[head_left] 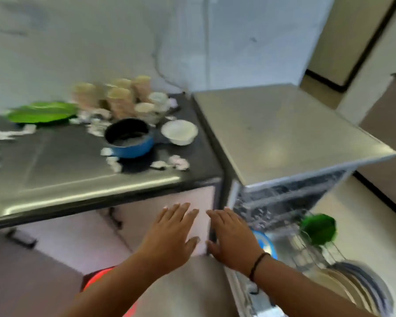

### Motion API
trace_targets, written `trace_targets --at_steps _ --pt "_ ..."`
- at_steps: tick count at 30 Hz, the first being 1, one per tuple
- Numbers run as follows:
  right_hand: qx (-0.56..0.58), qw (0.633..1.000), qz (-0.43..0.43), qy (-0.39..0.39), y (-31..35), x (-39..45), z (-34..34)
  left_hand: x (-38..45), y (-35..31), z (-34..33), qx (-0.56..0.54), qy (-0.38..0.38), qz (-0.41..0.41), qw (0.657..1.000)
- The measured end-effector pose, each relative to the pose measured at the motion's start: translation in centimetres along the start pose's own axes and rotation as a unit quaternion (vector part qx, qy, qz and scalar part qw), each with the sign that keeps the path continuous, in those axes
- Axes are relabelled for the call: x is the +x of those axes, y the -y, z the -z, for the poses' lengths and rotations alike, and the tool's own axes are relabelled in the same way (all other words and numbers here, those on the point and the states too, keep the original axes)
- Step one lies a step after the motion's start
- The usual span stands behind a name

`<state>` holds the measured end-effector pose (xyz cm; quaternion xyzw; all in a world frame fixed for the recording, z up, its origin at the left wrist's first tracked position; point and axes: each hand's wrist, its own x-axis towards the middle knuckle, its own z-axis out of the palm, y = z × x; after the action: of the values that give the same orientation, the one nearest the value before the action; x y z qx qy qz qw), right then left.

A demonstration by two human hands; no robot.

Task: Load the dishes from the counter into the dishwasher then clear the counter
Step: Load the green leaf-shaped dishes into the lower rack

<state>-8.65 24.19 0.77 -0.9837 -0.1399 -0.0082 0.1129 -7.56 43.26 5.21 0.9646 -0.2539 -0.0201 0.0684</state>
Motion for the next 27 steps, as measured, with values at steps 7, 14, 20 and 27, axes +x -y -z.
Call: trace_targets --at_steps 7,14,20,27 --pt "0.011 0.992 0.122 -0.011 19.1 9.0 3.4 -12.8 14.3 9.1 -0.015 -0.138 0.216 0.966" --pt "0.044 0.986 0.160 -0.021 29.1 19.2 6.9 -15.8 24.1 13.3 -0.014 -0.179 0.299 0.937" --pt "0.121 0.983 0.134 -0.018 32.6 30.0 6.0 -10.3 34.4 14.9 0.011 -0.168 0.330 0.929" --pt "0.228 0.967 0.056 0.097 34.1 43.2 2.2 -1.5 45.8 17.2 0.032 -0.107 0.382 0.917"
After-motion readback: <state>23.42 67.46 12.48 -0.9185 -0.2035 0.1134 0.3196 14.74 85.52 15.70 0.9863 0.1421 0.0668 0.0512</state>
